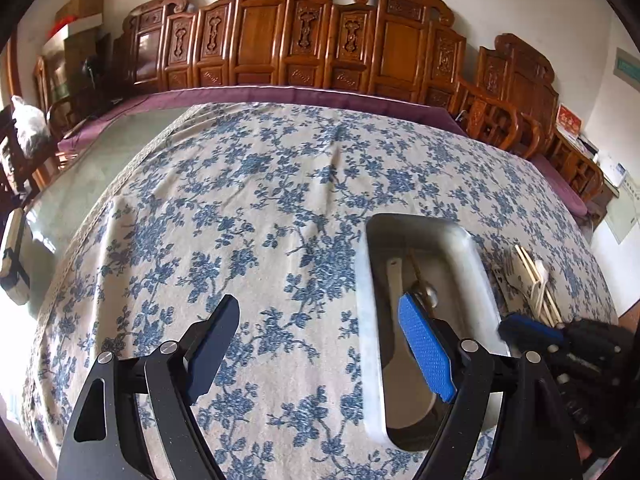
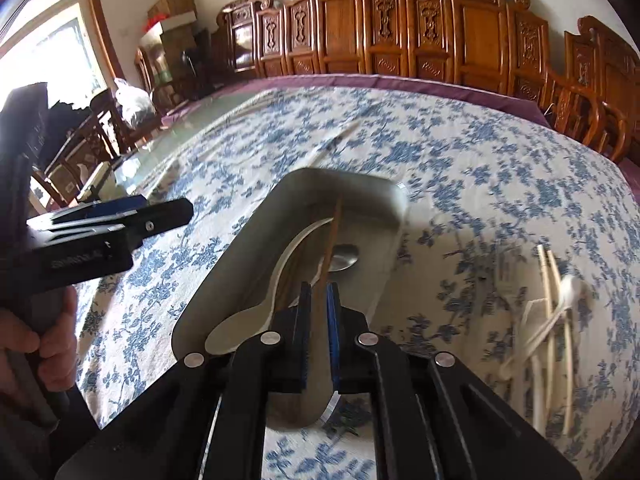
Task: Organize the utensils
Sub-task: 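Lower the wooden chopstick into the grey tray and open the right tool, then grasp a metal fork with the right tool while the left tool reaches toward a metal spoon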
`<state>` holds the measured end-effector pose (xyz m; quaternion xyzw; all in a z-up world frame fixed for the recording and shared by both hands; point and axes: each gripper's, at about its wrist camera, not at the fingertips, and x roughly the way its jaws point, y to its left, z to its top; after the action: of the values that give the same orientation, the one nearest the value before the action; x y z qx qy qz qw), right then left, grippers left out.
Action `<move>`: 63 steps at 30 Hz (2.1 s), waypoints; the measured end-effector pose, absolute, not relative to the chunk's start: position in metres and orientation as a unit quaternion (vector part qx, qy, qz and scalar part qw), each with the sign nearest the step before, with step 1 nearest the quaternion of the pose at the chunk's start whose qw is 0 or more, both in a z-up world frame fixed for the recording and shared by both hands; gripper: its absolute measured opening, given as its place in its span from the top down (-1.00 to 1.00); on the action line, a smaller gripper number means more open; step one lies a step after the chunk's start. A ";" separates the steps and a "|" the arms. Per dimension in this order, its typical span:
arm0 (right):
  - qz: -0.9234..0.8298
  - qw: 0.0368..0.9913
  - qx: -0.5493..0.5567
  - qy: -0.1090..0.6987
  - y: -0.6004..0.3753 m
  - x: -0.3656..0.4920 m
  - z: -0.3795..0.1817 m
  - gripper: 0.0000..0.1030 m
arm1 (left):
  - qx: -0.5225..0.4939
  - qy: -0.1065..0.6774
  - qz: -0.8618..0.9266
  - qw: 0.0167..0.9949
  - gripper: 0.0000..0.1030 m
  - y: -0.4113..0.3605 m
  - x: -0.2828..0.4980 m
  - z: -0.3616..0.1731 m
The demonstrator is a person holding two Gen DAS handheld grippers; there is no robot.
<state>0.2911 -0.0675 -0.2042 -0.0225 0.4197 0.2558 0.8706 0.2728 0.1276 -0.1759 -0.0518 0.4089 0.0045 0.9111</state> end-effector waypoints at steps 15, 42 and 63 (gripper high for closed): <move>0.176 0.907 -0.046 0.379 -0.217 0.296 -0.182 0.56 | -0.015 0.387 -0.056 0.920 -0.52 0.052 0.250 -0.160; 0.201 0.854 -0.094 0.471 -0.193 0.310 -0.277 0.57 | 0.007 0.398 -0.105 0.912 -0.52 0.001 0.236 -0.170; 0.218 0.869 -0.039 0.442 -0.243 0.312 -0.237 0.74 | 0.036 0.409 -0.087 0.908 -0.52 -0.053 0.225 -0.168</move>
<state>0.3118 -0.2430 -0.2371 -0.0387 0.4419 0.2183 0.8692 0.2245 -0.0532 -0.1685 0.0365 0.4091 -0.0869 0.9076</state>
